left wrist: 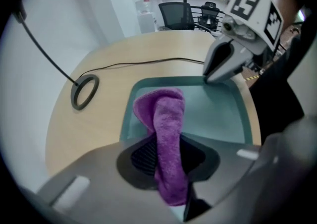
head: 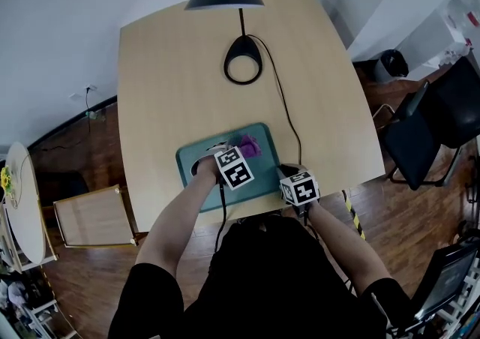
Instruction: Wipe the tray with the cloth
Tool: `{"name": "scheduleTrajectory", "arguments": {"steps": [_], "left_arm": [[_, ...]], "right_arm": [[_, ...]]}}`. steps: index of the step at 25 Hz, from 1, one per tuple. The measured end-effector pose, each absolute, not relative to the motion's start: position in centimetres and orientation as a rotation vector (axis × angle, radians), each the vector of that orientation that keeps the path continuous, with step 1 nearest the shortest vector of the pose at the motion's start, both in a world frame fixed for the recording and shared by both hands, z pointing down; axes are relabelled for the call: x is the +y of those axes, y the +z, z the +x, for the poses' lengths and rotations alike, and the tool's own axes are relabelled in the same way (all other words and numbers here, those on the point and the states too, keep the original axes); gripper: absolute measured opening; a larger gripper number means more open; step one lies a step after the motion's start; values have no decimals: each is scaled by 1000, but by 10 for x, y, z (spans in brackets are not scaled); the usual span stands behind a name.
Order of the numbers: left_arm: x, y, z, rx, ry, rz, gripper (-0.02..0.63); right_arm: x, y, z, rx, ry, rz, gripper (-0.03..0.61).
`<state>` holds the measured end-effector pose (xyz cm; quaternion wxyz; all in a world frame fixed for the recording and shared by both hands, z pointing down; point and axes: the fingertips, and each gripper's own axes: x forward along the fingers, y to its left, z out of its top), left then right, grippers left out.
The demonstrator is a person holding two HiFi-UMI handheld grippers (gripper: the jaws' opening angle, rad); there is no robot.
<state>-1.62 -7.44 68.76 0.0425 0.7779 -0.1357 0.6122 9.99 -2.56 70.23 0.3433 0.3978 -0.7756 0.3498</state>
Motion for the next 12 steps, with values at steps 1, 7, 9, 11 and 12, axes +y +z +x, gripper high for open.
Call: {"name": "scheduleTrajectory", "arguments": {"steps": [1,7,9,11,12], "left_arm": [[-60,688,-14,-378,1883,2397,109],[34,690,-7,-135,1849,2405,109],[54,691,-11,-94,1827,2376,109],[68,691,-14,-47,1811,2350,109],[72,691,-16,-27,1799,2339,109]], "right_arm": [[-26,702,100,-2014,909,1034,34],[-27,705,105,-1999,909,1030,34],[-28,705,106,-1996,904,1030,34],[-29,705,106,-1991,897,1032,34],[-29,706,105,-1989,896,1032,34]]}}
